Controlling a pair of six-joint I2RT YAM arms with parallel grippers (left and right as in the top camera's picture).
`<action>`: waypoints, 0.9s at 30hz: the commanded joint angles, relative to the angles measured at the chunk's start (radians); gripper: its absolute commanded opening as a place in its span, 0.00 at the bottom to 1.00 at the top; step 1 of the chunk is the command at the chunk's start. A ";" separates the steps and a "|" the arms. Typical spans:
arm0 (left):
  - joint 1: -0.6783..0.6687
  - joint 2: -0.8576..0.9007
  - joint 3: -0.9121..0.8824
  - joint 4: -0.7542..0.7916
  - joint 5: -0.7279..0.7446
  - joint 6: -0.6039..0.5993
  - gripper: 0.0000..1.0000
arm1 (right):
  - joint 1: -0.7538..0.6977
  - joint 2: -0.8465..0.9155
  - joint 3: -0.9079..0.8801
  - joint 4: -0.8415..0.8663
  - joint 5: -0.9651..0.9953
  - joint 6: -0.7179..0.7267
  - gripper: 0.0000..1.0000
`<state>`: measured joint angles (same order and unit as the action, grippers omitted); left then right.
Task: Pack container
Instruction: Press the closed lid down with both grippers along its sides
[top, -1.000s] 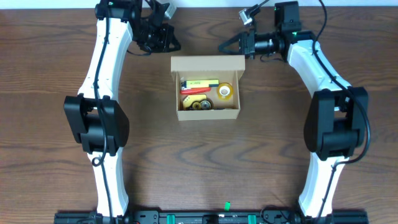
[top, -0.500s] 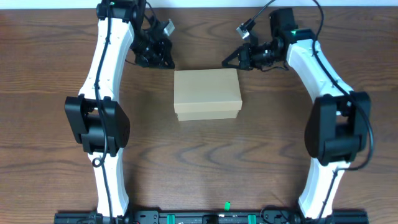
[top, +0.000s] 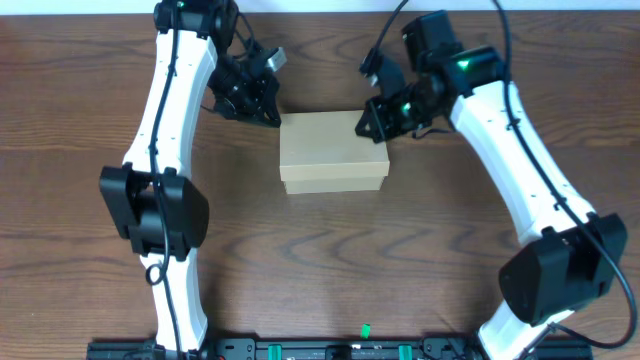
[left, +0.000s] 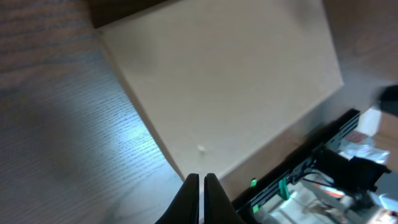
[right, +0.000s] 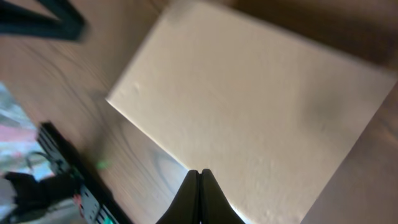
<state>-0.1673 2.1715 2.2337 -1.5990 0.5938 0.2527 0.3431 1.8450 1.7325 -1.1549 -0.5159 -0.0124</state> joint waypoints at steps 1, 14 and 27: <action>-0.027 -0.035 0.026 -0.010 -0.051 0.028 0.06 | 0.038 0.001 -0.030 -0.023 0.134 0.011 0.01; -0.082 -0.034 0.023 0.018 -0.056 0.029 0.06 | 0.047 0.000 -0.231 0.063 0.272 0.095 0.01; -0.117 -0.034 -0.196 0.084 -0.149 -0.009 0.06 | 0.012 -0.118 -0.185 0.095 0.255 0.111 0.01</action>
<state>-0.2768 2.1468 2.0602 -1.5158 0.5056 0.2611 0.3782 1.7981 1.5223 -1.0702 -0.2691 0.0845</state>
